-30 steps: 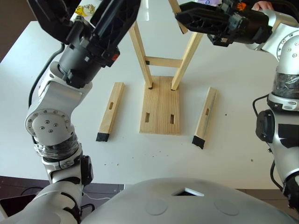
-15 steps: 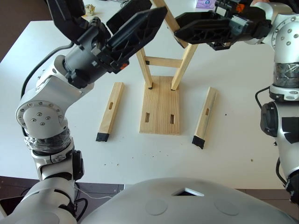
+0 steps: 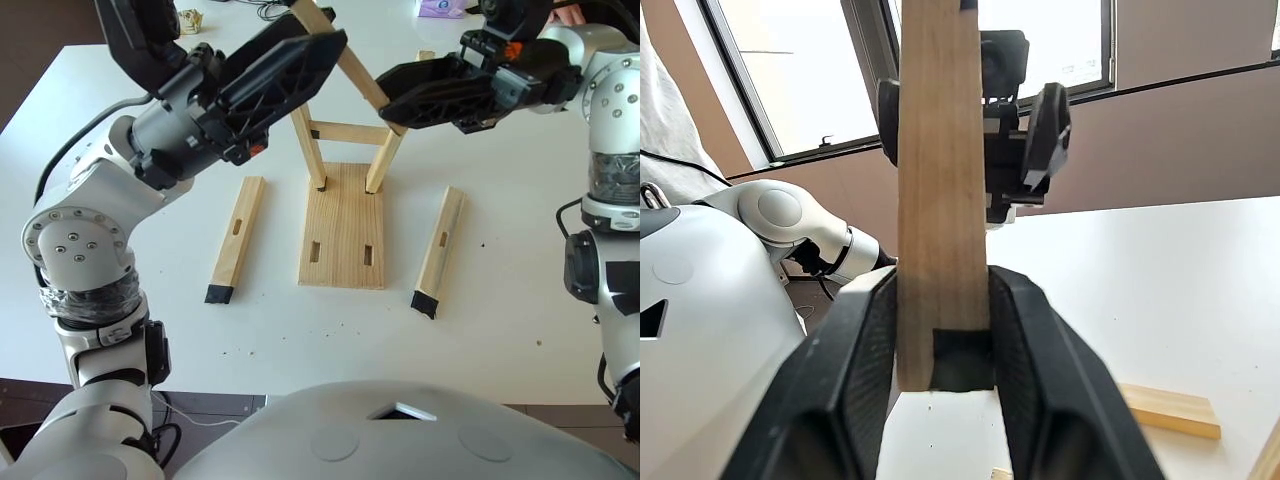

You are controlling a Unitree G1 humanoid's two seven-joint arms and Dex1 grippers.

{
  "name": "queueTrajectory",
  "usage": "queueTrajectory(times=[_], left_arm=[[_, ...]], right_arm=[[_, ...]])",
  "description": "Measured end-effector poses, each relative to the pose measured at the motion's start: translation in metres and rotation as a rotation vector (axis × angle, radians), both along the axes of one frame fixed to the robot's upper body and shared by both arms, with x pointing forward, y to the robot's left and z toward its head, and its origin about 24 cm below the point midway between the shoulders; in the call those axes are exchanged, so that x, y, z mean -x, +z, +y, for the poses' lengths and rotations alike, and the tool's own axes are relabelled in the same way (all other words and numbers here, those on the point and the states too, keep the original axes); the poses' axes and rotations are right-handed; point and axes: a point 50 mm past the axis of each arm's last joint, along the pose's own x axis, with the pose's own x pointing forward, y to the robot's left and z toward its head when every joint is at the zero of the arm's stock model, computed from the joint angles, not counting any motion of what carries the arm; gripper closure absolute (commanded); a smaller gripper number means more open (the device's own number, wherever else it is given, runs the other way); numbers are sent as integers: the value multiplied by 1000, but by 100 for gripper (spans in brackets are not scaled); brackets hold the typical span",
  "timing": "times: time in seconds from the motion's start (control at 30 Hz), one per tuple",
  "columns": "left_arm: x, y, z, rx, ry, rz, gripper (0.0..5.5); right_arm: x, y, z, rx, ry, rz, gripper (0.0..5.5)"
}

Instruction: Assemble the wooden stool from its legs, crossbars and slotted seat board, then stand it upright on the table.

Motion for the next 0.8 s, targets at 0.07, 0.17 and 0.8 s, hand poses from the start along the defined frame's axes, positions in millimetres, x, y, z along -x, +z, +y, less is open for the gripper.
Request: queueTrajectory(times=[0.07, 0.17, 0.8], left_arm=[[1, 1, 1, 0, 4, -5, 380], [2, 3, 1, -7, 11, -8, 415], [6, -6, 4, -48, 126, 10, 418]], right_arm=[[0, -1, 0, 8, -6, -4, 420], [0, -3, 2, 24, -1, -4, 420], [-10, -14, -1, 51, -76, -48, 328]])
